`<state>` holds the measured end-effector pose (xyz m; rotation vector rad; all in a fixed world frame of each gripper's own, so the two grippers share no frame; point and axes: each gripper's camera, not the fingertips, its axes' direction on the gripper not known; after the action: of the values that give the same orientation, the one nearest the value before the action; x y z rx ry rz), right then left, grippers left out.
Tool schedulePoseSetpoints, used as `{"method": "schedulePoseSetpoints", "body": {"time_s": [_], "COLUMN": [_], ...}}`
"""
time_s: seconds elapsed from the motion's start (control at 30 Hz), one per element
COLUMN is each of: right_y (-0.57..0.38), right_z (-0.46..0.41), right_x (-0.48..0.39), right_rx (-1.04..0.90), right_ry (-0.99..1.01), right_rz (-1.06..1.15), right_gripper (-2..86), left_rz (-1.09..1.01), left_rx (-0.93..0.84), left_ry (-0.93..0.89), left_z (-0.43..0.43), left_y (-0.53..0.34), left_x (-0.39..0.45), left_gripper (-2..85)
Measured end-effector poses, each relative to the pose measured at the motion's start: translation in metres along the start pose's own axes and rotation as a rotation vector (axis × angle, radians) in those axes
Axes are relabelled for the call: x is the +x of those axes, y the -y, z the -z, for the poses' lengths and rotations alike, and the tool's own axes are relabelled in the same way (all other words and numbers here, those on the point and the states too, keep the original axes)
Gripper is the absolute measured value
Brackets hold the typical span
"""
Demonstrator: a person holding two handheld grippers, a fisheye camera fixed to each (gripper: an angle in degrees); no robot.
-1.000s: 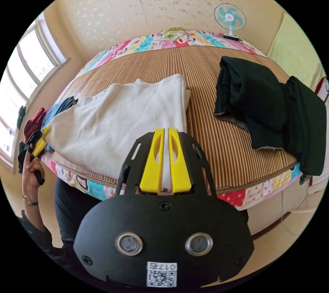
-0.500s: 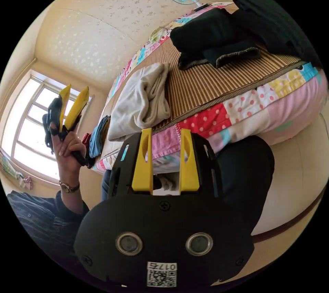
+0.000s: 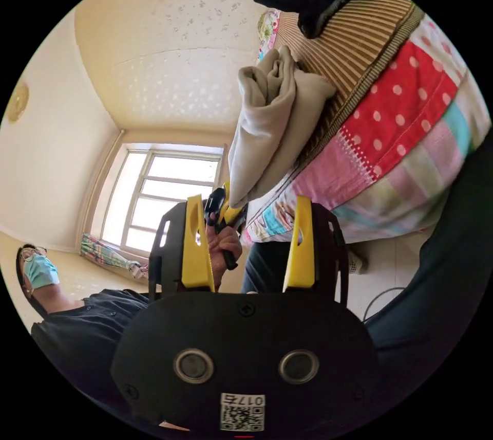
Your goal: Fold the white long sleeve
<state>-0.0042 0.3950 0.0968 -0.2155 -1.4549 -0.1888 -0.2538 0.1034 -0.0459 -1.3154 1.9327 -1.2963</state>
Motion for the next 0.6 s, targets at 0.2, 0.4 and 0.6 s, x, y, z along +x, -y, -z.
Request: {"method": "schedulePoseSetpoints", "body": {"time_s": [0.2,0.4,0.6], "right_y": [0.002,0.057,0.177], "right_z": [0.003,0.021,0.088], "right_x": [0.010,-0.079,-0.158], "right_rx": [0.016,0.017,0.270], "right_ry": [0.315,0.419,0.353], "right_rz": [-0.004,0.368,0.513], "right_gripper": [22.2,19.5,17.2], "left_rz": [-0.304,-0.407,-0.467], "left_rx": [-0.182,-0.008,-0.037], "left_ry": [0.025,-0.010,0.165], "left_z": [-0.007,0.048,0.071], "left_y": [-0.078,-0.110,-0.115], "left_x": [0.090,0.126,0.132], "left_gripper": [7.6,10.0,12.5]}}
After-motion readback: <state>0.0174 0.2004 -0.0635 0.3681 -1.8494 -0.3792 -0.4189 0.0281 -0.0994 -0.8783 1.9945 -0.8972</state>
